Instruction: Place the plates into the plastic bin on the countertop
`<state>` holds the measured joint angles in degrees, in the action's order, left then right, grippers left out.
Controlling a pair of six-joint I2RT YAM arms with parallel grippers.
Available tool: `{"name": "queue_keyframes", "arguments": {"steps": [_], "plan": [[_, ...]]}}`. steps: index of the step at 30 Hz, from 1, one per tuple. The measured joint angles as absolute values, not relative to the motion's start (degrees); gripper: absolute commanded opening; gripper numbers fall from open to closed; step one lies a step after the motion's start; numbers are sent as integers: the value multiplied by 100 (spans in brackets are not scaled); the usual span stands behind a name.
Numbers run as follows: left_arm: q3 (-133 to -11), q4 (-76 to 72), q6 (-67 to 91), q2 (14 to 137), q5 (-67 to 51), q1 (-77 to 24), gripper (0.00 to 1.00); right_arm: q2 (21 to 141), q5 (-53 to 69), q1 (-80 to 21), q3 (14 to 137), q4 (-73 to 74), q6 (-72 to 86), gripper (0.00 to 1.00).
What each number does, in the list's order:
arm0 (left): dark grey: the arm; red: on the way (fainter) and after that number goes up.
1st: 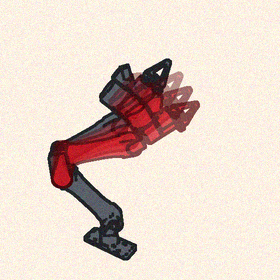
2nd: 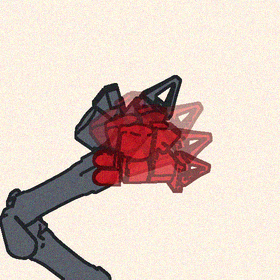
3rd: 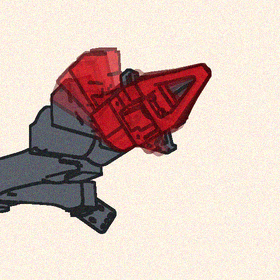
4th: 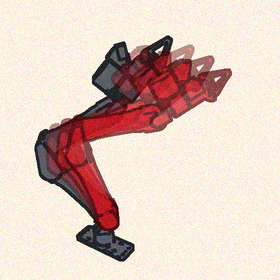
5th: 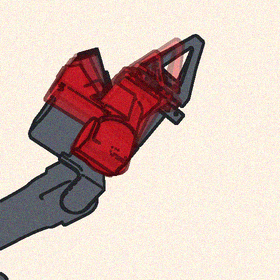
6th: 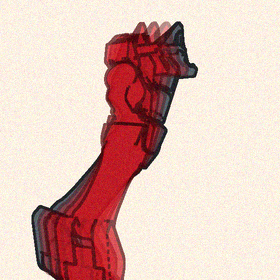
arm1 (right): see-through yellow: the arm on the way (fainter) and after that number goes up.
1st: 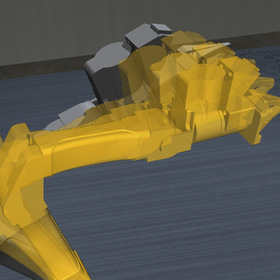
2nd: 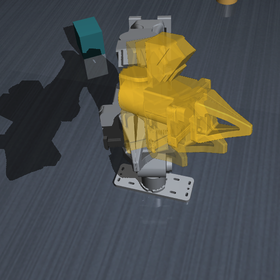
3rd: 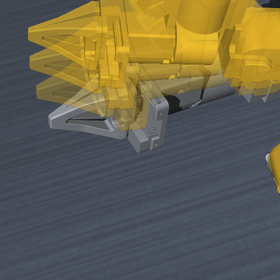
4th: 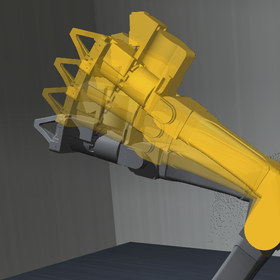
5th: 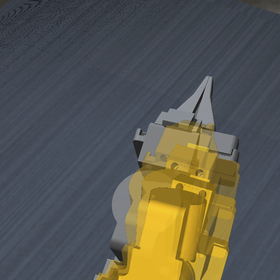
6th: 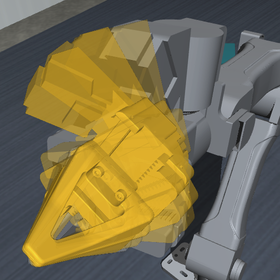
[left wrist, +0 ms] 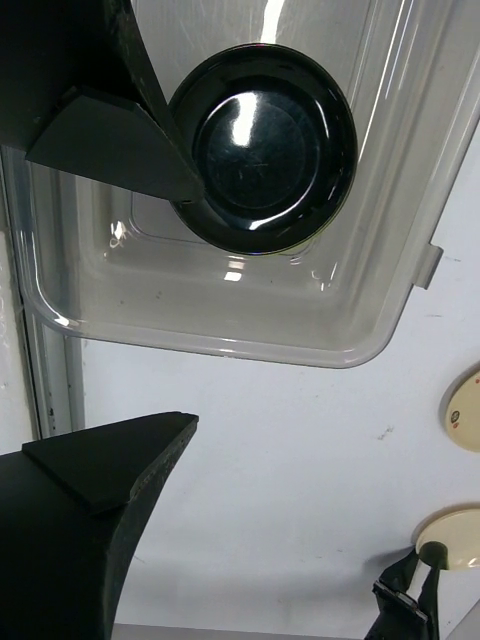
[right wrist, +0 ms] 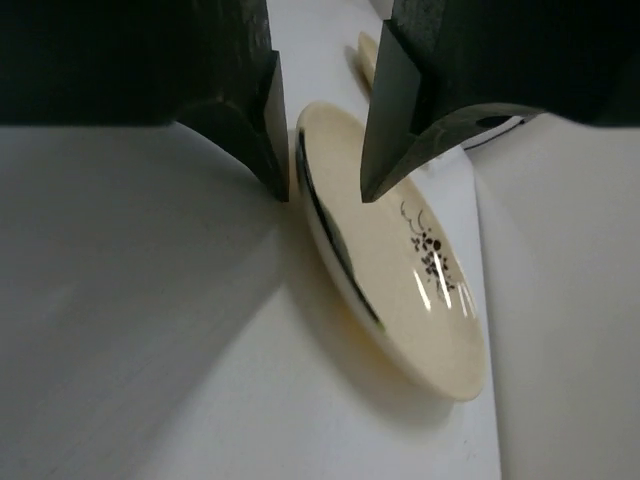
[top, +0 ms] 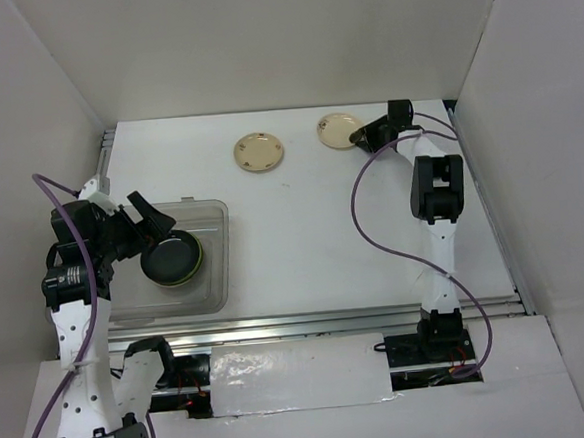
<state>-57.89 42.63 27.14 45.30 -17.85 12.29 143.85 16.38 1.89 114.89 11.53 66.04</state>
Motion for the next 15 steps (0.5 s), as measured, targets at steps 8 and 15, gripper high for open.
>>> {"name": "queue_keyframes", "arguments": {"steps": [8, 15], "plan": [[-5787, 4182, 2705, 4613, -1658, 1205, 99, 14757, 1540, 215, 12226, 1855, 6521, 0], [-6139, 4062, 2797, 5212, -2029, 884, 99, 13030, 733, 78, 10208, 2147, 5461, 0]]}}
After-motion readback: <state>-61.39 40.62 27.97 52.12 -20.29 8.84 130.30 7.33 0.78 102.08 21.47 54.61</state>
